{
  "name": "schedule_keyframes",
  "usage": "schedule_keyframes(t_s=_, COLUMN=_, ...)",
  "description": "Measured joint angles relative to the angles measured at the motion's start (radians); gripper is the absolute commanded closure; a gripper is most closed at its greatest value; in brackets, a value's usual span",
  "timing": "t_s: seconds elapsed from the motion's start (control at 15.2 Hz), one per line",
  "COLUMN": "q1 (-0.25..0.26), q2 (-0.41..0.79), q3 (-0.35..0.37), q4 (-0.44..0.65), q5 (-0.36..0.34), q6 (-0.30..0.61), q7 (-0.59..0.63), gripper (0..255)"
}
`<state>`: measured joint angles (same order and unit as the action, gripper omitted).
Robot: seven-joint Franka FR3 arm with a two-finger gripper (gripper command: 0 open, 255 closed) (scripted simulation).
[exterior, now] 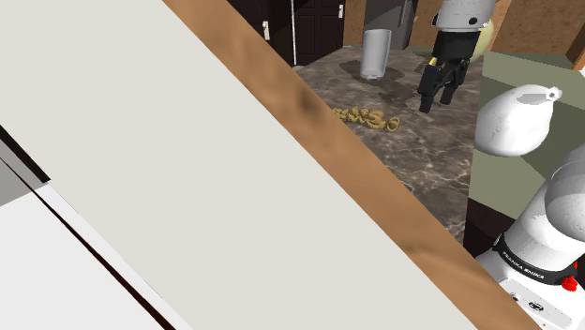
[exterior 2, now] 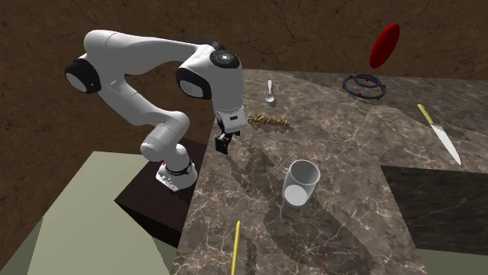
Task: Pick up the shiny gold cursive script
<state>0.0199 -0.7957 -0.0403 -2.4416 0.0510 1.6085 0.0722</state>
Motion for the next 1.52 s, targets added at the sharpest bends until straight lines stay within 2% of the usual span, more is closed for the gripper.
schedule_keyframes(t_s=0.13, q1=0.005, q2=0.009, q3=0.01, q4=0.009, q5=0.004, q6=0.005, q7=0.007, gripper=0)
schedule_keyframes(t_s=0.46, q1=0.044, q2=0.074, q3=0.103, q4=0.08, q5=0.04, q6=0.046, q7=0.083, gripper=0)
schedule_keyframes(t_s=1.06, q1=0.088, q2=0.251, q3=0.276, q4=0.275, q5=0.047, q6=0.109, q7=0.229, gripper=0)
schedule_keyframes(t_s=1.52, q1=0.094, q2=0.258, q3=0.296, q4=0.201, q5=0.051, q6=0.196, q7=0.241, gripper=0)
